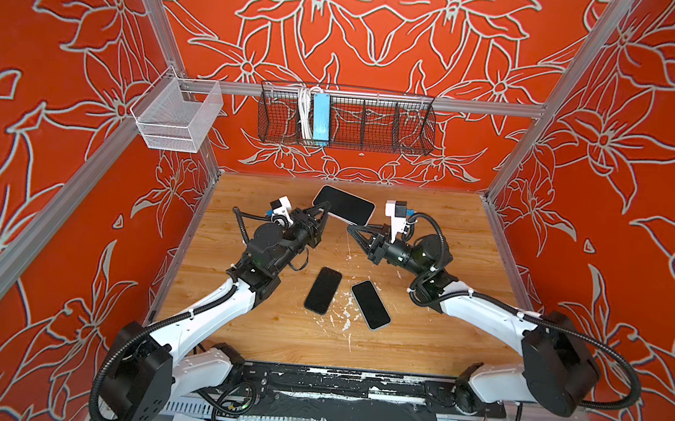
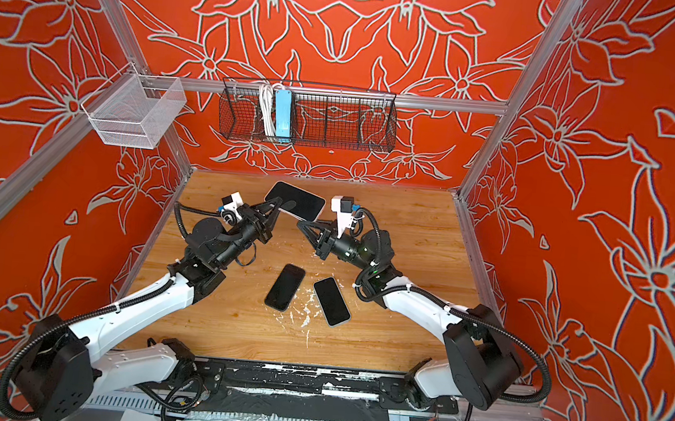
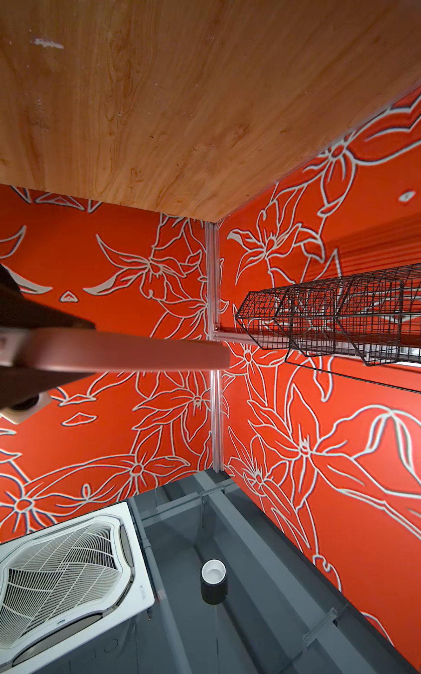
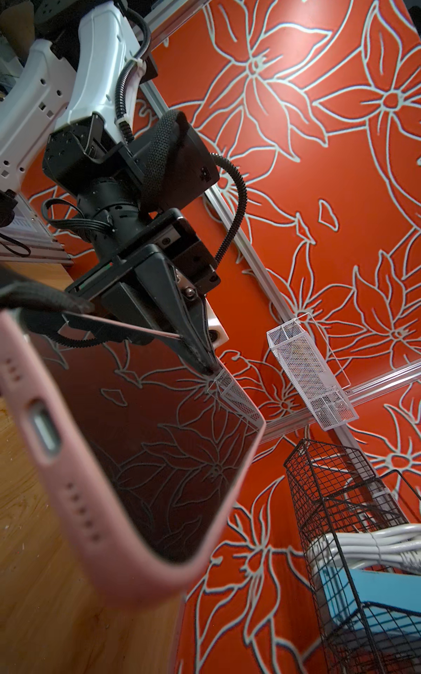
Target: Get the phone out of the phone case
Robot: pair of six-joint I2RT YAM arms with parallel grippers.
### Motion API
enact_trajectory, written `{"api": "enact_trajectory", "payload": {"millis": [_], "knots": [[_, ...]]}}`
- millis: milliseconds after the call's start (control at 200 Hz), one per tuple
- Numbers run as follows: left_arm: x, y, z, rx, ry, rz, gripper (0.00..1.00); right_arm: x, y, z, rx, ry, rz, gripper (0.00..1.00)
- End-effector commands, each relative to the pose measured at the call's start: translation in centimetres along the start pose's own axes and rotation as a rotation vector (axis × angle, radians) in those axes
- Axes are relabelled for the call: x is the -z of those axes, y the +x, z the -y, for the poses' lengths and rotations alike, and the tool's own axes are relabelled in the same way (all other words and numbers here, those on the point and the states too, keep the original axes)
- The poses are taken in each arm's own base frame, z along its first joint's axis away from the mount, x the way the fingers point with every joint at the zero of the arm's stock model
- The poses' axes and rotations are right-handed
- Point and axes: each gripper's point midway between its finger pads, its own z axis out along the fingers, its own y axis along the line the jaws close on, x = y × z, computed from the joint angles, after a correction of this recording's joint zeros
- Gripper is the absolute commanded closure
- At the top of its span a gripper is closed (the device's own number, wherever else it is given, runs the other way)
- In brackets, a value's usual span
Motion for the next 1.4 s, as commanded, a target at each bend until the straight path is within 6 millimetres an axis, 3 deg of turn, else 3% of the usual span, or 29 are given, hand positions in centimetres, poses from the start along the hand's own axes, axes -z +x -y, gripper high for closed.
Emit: {"api": "enact_trajectory", "payload": {"millis": [0, 896, 1221, 1361, 1396], "knots": [[0.2, 3.1, 4.2, 0.011, 0.113, -0.128, 1.00, 0.5, 0.4, 2.0, 0.064, 0.092, -0.011, 1.00], [-0.4, 4.4, 6.3, -0.005, 0.170, -0.170, 1.00, 2.3, 0.9, 5.3, -0.032, 0.136, 0.013, 1.00], [-0.8, 4.3, 5.9, -0.037, 0.166, -0.165, 1.00, 2.8, 0.8, 4.7, -0.042, 0.132, 0.001, 1.00], [-1.0, 4.1, 6.0, -0.087, 0.171, -0.152, 1.00, 3.1, 0.9, 3.6, -0.062, 0.105, -0.030, 1.00], [-1.2, 4.1, 6.2, -0.112, 0.178, -0.150, 1.00, 3.1, 0.9, 3.2, -0.070, 0.093, -0.042, 0.96]]}}
